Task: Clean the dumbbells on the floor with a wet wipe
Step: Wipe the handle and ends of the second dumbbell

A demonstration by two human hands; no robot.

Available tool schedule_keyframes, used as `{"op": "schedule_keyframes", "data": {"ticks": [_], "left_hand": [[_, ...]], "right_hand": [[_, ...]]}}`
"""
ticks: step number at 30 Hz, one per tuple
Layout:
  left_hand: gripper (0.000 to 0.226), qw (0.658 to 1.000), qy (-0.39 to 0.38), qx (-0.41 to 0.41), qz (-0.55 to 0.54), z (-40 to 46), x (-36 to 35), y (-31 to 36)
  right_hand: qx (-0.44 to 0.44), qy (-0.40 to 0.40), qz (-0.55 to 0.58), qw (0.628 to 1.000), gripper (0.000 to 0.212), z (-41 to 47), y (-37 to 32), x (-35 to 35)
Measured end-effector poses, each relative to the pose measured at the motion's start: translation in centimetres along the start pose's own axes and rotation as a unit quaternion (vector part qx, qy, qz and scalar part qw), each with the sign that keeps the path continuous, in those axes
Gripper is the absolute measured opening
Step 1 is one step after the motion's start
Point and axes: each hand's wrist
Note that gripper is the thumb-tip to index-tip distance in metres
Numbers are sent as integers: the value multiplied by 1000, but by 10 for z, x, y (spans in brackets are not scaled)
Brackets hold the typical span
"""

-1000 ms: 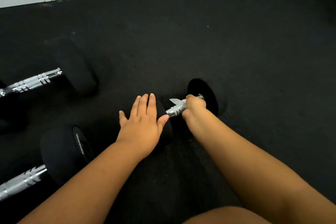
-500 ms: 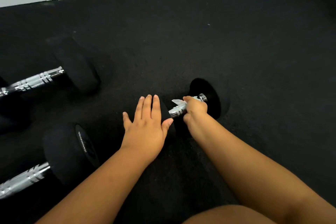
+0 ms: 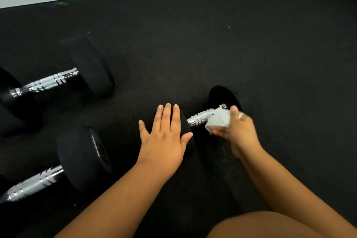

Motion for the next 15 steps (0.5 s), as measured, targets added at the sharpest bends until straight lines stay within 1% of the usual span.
{"op": "schedule_keyframes", "data": {"ticks": [1, 2, 3, 4, 5, 6, 7, 8, 9, 10, 11, 12, 13, 14, 15], "left_hand": [[74, 1000, 3, -3, -1, -1, 0, 0], [74, 1000, 6, -6, -3, -2, 0, -1], [75, 1000, 12, -8, -10, -3, 1, -2], [77, 999, 23, -11, -21, -3, 2, -4], [78, 999, 34, -13, -35, -3, 4, -6], [79, 998, 43, -15, -46, -4, 5, -8], [80, 997, 49, -20, -53, -4, 6, -8], [81, 997, 51, -24, -54, -5, 6, -9], [82, 997, 49, -29, -50, -5, 5, -8], [82, 997, 48, -31, -45, -6, 4, -7], [81, 997, 52, -34, -41, -7, 2, -6], [80, 997, 55, -35, -38, -8, 1, -5], [79, 997, 62, -37, -32, -9, -1, -4], [77, 996, 71, -41, -23, -9, -4, -3], [76, 995, 84, -45, -15, -10, -7, -4]], "right_hand": [[59, 20, -13, 998, 31, -8, -10, 3], [135, 47, -63, 988, 29, -12, -17, 7], [217, 76, -136, 964, 26, -15, -25, 9], [295, 94, -204, 929, 22, -14, -29, 11], [350, 74, -258, 897, 21, -12, -30, 9], [388, 22, -321, 864, 28, -5, -28, 6], [411, -57, -412, 811, 43, 4, -22, 2], [412, -142, -511, 741, 58, 13, -11, -2], [400, -207, -570, 687, 67, 21, 0, -4], [380, -248, -569, 686, 69, 25, 6, -3], [365, -254, -517, 731, 68, 26, 7, -2], [359, -236, -444, 786, 67, 27, 6, -1], [361, -199, -393, 822, 64, 27, 3, 0], [366, -168, -387, 829, 61, 30, 1, -1], [382, -164, -418, 808, 57, 31, -2, -4]]}}
Point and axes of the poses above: each hand's wrist, its own z-axis towards the middle knuckle, its own x-axis out of the back of the hand, y = z × x, and after that the axes turned 11 degrees about -z, right-handed
